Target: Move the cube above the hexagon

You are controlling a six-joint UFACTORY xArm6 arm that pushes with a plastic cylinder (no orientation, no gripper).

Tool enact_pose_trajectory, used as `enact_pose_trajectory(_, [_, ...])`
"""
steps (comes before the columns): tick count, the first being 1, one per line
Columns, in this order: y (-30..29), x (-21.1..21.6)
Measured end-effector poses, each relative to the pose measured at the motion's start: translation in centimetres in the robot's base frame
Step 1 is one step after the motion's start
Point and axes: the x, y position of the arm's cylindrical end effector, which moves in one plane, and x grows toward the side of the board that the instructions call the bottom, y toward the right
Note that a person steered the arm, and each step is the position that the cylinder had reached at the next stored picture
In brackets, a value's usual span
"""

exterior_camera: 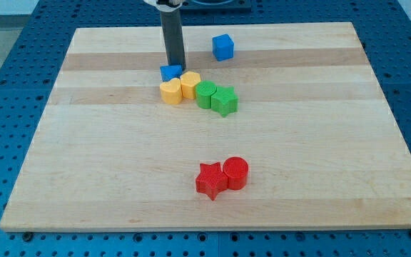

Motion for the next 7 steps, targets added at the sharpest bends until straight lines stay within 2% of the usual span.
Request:
enact_pose_trajectory(1, [0.1,-0.3])
enact_pose_trajectory(4, [1.1,-6.6])
enact_pose_trajectory(5, [4.2,-8.3])
enact_pose_trajectory(7, [12.8,-8.6])
